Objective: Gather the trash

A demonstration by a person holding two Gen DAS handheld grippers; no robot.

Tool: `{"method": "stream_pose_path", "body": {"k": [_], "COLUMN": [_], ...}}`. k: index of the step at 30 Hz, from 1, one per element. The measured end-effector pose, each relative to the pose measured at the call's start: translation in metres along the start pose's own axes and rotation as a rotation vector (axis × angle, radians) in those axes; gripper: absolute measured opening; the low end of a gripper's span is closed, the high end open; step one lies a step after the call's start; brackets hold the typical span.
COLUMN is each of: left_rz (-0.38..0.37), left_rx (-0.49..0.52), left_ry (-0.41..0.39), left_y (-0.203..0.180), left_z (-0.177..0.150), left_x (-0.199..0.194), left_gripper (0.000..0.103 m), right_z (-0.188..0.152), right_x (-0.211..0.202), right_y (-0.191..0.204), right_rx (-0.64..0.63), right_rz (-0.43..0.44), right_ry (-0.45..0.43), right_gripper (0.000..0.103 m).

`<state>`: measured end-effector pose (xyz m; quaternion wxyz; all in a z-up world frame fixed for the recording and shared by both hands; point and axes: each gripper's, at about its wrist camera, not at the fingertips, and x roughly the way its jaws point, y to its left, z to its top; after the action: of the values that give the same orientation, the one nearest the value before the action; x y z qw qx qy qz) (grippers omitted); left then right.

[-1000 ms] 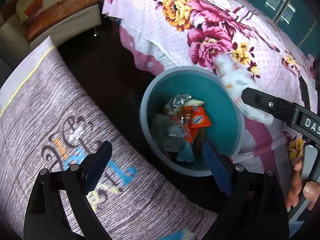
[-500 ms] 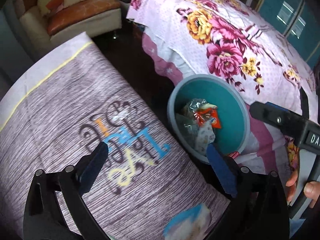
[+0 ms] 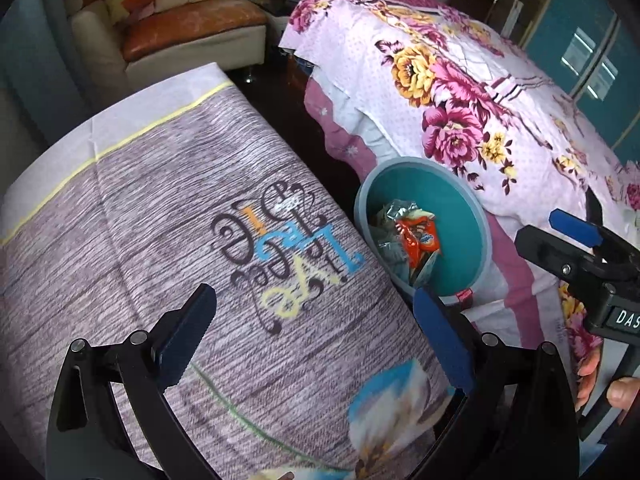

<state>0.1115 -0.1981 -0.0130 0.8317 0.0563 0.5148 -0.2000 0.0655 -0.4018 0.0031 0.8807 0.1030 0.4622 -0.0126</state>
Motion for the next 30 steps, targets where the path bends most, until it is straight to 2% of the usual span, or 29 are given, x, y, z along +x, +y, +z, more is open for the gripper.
{"method": "stream_pose_path", "body": {"k": [12, 30], "left_rz": [0.014, 0.037], "left_rx": [-0.053, -0.103], "left_ry": [-0.033, -0.037], "left_y": [0.020, 0.038], "left_z": [-0.024, -0.034], "left_x": [-0.026, -0.027], "left_gripper": [0.099, 0.099], "right_z": [-0.014, -0.018], "right_x": [-0.022, -0.021], "right_y": [0.018, 0.032], "right_rx": [-0.034, -0.055], "right_rz": [0.009, 0.018], "right_ry": [-0.004, 0.006], "right_gripper": [0.096, 0.096]}}
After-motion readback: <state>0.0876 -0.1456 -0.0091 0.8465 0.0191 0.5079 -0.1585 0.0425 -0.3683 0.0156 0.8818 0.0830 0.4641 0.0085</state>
